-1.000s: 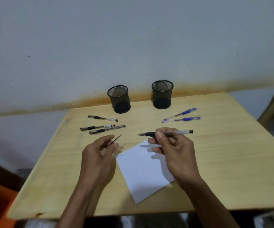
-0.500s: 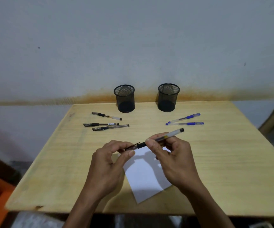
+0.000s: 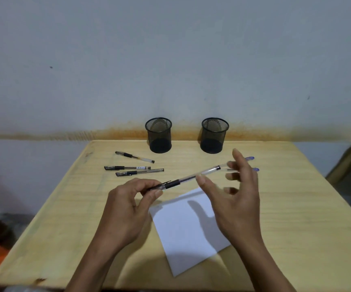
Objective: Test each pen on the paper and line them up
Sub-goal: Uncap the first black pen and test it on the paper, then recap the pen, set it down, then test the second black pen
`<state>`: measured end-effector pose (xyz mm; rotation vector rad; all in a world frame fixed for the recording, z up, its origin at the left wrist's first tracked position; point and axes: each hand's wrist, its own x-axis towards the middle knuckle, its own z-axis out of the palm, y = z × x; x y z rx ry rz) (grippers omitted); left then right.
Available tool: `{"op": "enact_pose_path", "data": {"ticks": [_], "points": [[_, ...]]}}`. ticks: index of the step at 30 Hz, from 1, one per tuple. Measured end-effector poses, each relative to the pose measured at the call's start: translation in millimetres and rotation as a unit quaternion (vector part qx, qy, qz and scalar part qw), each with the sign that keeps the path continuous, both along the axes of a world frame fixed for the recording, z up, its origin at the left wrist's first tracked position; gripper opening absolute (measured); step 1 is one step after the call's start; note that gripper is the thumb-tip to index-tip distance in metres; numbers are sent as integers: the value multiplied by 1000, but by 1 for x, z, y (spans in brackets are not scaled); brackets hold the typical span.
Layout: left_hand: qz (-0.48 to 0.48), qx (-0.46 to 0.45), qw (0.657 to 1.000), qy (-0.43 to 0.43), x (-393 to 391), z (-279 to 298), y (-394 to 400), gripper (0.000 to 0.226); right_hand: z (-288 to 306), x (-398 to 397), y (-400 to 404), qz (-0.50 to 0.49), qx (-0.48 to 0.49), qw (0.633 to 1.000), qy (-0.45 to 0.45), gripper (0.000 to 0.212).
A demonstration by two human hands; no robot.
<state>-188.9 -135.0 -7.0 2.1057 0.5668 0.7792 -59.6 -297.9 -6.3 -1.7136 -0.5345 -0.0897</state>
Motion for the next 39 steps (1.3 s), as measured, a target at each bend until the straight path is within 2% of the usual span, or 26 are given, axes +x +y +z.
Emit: {"op": "enact_pose_path", "data": {"ticks": [1,2,3,5,7,9,11,13,15,16,19,22,26,31,35,39], "points": [[5,5,1000,8,-1,0,4,18,-1,4,0,-22,-48,989,-135,60],[5,11,1000,19,-1,-1,7,17,-4,7,3,-24,-100,960,-259,47],[1,18,999,31,-1,-1,9,16,-7,11,8,-19,-148,926,-346,35],[-10,30,999,44,0,-2,12,15,-15,16,17,-2,-213,880,-425,19],[-13,34,998,48,1,-3,14,14,-15,19,23,11,-262,854,-449,12],[-4,37,998,48,4,-3,16,15,-16,21,29,28,-305,839,-450,11],[3,27,999,46,7,-6,21,26,-18,23,35,39,-329,847,-415,10],[10,22,996,83,6,-15,28,47,-17,25,44,32,-323,890,-322,8],[31,69,986,149,1,-36,34,56,-14,29,56,5,-293,941,-171,12],[48,101,975,190,-2,-48,37,58,-14,32,65,-15,-282,954,-104,15],[73,144,944,287,-8,-75,47,79,-19,42,97,-49,-293,955,19,22],[87,147,941,293,-7,-86,50,85,-27,47,127,-61,-343,935,63,22],[98,147,945,274,-6,-87,49,80,-39,52,148,-81,-401,910,65,19],[100,174,937,286,-6,-96,52,66,-40,49,148,-84,-456,886,11,23],[106,185,934,287,-5,-100,52,58,-37,45,154,-81,-412,900,-118,28],[116,189,936,273,-6,-101,53,59,-37,40,175,10,-451,863,-226,27]]}}
